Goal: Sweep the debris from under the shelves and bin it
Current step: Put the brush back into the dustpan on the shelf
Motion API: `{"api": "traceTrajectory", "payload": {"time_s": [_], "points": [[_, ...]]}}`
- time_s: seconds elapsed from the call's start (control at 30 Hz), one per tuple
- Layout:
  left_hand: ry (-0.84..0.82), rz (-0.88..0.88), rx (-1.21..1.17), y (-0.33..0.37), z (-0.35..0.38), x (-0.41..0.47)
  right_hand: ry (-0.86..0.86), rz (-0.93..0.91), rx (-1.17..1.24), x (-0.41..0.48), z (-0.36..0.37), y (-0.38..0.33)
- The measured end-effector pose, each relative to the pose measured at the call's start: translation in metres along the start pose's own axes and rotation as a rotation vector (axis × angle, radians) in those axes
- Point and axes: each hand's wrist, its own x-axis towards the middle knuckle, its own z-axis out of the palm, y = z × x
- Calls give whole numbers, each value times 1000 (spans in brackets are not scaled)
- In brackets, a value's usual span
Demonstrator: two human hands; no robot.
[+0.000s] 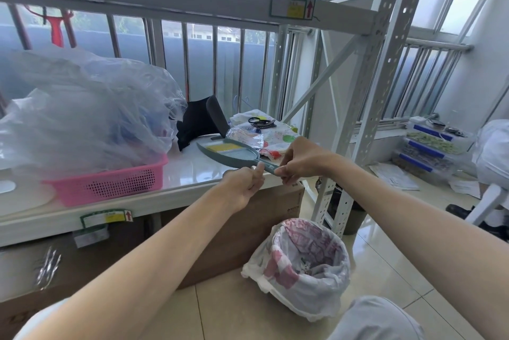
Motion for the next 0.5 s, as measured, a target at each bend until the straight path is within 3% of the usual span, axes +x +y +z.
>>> {"api": "traceTrajectory", "payload": {"time_s": [0.23, 0.5], "points": [[37, 75, -164, 9, -29, -2, 68, 20, -200, 10, -1, 5], [68, 1, -284, 2, -51, -3, 171, 27, -317, 37, 18, 9]]}}
